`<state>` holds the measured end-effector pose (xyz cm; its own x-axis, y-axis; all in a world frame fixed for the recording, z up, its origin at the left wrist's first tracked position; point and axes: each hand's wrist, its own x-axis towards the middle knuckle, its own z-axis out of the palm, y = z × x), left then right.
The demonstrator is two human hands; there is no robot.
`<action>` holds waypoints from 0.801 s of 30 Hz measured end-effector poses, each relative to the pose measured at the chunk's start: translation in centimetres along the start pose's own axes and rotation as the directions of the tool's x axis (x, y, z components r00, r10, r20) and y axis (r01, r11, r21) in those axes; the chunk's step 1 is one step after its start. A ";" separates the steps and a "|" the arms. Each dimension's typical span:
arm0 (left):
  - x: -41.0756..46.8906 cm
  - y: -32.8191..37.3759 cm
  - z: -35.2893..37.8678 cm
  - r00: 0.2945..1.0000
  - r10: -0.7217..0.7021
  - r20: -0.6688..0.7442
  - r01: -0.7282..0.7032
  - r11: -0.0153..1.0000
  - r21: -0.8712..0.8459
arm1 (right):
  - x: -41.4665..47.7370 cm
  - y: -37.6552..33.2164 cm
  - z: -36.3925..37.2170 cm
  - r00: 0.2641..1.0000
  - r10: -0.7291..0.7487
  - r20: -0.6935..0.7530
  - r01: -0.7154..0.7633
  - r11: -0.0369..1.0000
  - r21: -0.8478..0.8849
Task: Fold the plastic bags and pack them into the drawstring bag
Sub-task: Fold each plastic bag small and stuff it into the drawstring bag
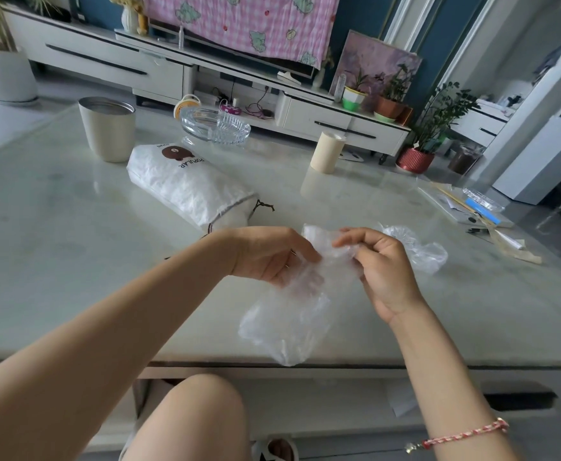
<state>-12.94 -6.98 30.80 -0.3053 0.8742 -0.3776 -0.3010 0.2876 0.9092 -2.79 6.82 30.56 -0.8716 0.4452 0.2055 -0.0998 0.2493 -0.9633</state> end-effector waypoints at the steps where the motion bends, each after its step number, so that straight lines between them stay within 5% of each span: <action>1: -0.1 0.1 0.0 1.000 0.001 -0.011 -0.002 0.999 -0.045 | 0.0 -0.2 -0.4 1.000 0.010 0.015 -0.011 0.999 0.054; 3: -0.4 0.4 -0.2 1.000 -0.002 -0.031 0.000 0.997 -0.074 | -0.3 -0.4 -1.3 0.999 -0.024 0.027 0.022 0.997 0.069; 5: -0.6 0.7 -0.6 0.997 -0.007 -0.077 0.008 1.000 0.022 | -1.1 -0.3 -2.1 0.982 -0.190 -0.010 0.182 0.953 -0.242; 7: -0.9 1.0 -0.7 0.994 0.005 -0.112 0.002 0.998 0.066 | -2.0 0.1 -1.8 0.888 -0.442 0.126 0.409 0.634 -0.656; 9: -0.8 1.0 -0.9 0.990 0.014 -0.142 -0.011 1.000 0.020 | -3.1 0.9 -0.2 0.776 -0.524 0.352 0.556 0.304 -0.773; 12: -0.5 0.7 -0.7 0.966 0.061 -0.253 -0.055 0.998 0.033 | -4.6 1.9 2.9 0.670 -0.583 0.460 0.666 0.198 -0.719; 15: 0.2 0.4 -0.3 0.935 0.132 -0.330 -0.105 0.990 0.097 | -4.2 2.2 3.9 0.631 -0.673 0.387 0.689 0.255 -0.678; 19: 0.9 -0.2 -0.2 0.897 0.210 -0.390 -0.131 0.967 0.221 | -3.9 2.5 4.0 0.742 -0.535 0.403 0.664 0.505 -0.552; 24: 1.7 -0.6 0.1 0.902 0.204 -0.382 -0.121 0.966 0.230 | -4.1 1.4 3.5 0.941 -0.174 0.289 0.259 0.922 -0.287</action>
<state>-13.14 -5.64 29.62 -0.6814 0.6974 -0.2221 -0.0457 0.2624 0.9639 -1.05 2.35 27.73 -0.9420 0.1268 0.3108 -0.1795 0.5922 -0.7856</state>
